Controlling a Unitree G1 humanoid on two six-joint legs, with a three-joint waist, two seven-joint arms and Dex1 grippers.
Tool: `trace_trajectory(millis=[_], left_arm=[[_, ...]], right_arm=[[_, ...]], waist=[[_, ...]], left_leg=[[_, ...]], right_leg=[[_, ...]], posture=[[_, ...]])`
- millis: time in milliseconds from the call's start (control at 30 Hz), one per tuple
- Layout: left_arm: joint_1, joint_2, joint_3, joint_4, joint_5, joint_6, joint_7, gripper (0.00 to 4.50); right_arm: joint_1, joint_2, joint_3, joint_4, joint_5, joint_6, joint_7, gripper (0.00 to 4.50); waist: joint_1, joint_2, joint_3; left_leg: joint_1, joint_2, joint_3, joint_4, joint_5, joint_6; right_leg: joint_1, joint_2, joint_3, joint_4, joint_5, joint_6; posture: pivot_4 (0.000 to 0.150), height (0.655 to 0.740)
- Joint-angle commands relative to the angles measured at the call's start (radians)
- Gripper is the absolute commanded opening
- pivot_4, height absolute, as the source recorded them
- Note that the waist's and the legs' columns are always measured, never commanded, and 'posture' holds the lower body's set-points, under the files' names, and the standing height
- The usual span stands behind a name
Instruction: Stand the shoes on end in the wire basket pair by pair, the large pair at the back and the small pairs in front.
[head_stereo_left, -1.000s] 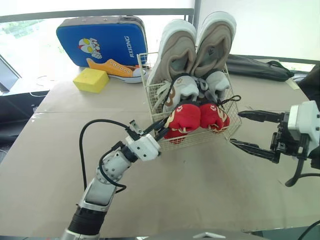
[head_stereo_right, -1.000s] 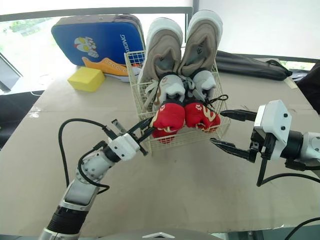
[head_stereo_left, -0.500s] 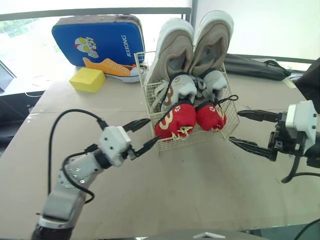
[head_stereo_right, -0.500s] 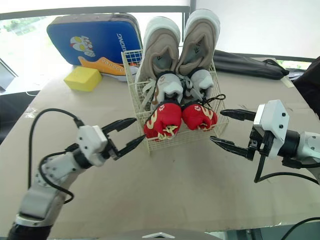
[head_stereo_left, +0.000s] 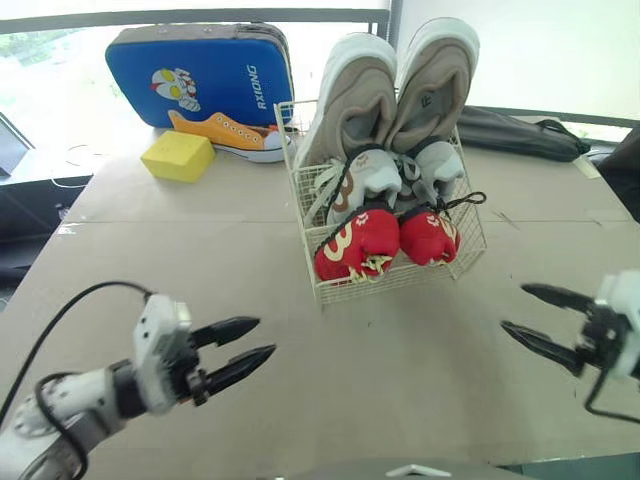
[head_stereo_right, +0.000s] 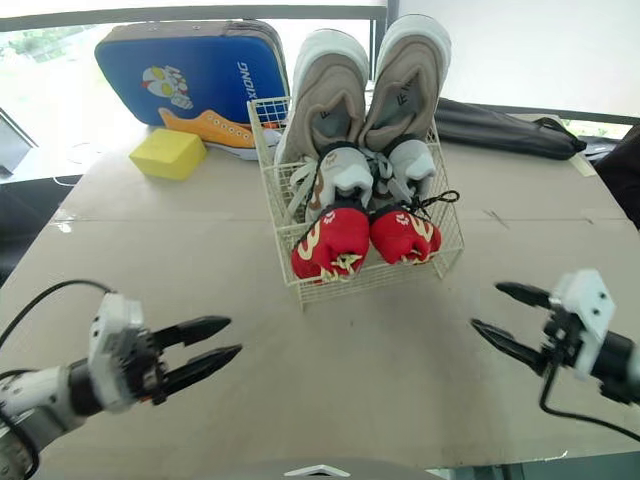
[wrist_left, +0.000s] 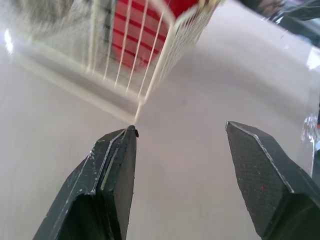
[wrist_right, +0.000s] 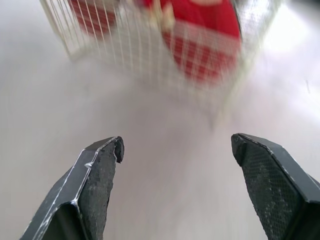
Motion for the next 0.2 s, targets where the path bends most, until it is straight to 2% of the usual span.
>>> trace_trajectory(millis=[33,200], left_arm=[[0.026,-0.015,0.025,-0.006,0.039,-0.034,-0.049,3.15],[0.041,-0.033,0.011,0.007,0.084,-0.038,-0.075,3.15]], right_arm=[[0.027,-0.005,-0.089,0.022,-0.011,-0.062,0.064,3.6],[0.043,-0.005,-0.099,0.075,-0.038,-0.097,0.103,3.6]], waist=[[-0.001,0.0,0.0],[-0.003,0.0,0.0]], left_leg=[[-0.001,0.0,0.0,0.0,0.0,0.0],[-0.004,0.003,0.001,0.0,0.0,0.0]], right_leg=[[0.0,0.0,0.0,0.0,0.0,0.0],[-0.003,0.0,0.0,-0.001,-0.001,0.001]], posture=[[0.15,0.74],[0.15,0.74]])
